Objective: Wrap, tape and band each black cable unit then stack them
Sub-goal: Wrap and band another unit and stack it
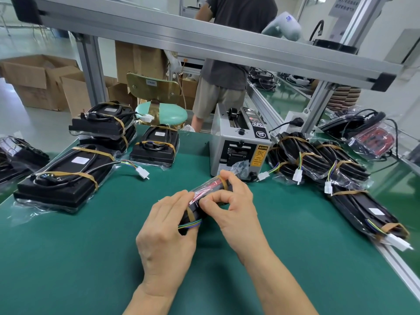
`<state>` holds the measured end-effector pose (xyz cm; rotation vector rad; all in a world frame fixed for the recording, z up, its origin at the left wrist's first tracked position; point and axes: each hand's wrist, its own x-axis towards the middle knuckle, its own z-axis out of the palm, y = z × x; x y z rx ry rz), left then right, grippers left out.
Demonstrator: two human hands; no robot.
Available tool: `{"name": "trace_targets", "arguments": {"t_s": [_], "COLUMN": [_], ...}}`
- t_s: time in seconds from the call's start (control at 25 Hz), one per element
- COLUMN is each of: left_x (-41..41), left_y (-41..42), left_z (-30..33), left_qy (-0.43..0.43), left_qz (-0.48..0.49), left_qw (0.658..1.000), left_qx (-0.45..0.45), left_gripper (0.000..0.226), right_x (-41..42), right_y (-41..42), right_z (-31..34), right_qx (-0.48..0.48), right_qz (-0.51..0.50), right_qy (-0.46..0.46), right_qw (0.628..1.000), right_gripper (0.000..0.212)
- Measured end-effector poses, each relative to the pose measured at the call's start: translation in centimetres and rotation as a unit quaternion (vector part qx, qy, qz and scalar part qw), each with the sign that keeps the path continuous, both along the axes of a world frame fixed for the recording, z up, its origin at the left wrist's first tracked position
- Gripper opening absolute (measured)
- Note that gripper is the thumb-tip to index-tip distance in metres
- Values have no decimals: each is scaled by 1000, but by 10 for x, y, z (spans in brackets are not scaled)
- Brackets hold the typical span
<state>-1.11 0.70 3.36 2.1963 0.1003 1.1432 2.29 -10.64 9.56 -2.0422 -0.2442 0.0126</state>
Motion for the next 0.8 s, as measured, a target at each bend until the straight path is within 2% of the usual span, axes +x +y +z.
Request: {"name": "trace_targets", "arguments": {"t_s": [0.24,0.52,0.64,0.72,0.8], "left_x": [0,0,-1,-1,-1], "left_y": [0,-2,-2,-2,-2], "left_z": [0,-1,-1,0,0], "left_qy": [-14,-18,-9,-8,-15], "left_qz": [4,8,10,12,14], "left_qw": [1000,1000,1000,1000,1000], "left_qx": [-1,0,1,2,1], "left_gripper": [38,42,50,51,47], "right_x": [-1,-4,-5,-4,-5], "right_y": [3,7,10,8,9], "right_z": [-1,-7,-10,-11,-12], "right_qx": [-47,-57,9,115,139], "right_qz": [-28,-54,-80,-94,-97], "right_qy": [-18,-38,-52,-35,-13], "right_qw": [998,996,995,988,985], "right_gripper": [18,19,9,30,40]}}
